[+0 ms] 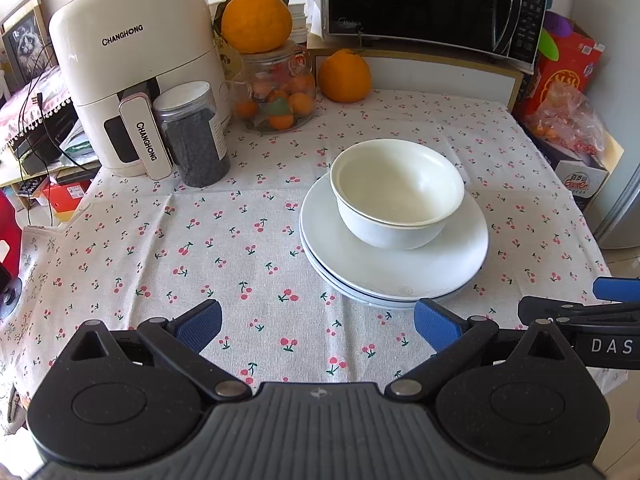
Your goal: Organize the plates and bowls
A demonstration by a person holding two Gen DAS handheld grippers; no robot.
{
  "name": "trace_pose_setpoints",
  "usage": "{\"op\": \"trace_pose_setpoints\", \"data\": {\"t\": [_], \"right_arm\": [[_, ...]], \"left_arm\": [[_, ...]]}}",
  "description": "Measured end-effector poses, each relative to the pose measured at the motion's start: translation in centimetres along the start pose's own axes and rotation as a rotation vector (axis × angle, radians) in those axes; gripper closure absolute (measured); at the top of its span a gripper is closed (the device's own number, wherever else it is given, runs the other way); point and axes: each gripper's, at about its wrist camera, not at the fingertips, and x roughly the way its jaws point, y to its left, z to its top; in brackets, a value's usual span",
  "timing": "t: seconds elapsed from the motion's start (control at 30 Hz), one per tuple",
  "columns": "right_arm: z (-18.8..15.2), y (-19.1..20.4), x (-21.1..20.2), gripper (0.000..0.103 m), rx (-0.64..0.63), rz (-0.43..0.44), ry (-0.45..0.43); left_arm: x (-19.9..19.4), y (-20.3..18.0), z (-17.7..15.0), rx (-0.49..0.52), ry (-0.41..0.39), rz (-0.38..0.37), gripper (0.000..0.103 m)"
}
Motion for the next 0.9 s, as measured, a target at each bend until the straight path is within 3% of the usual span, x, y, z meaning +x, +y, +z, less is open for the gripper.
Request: {"op": "trace_pose_setpoints", "data": {"t": [0.9], "right_arm": [[-0.18,0.52,0.25,0.007,-0.015,0.0,0.007]], "left_arm": [[-0.11,-0.22,-0.04,0.009,-0.004,0.012,0.0]]}}
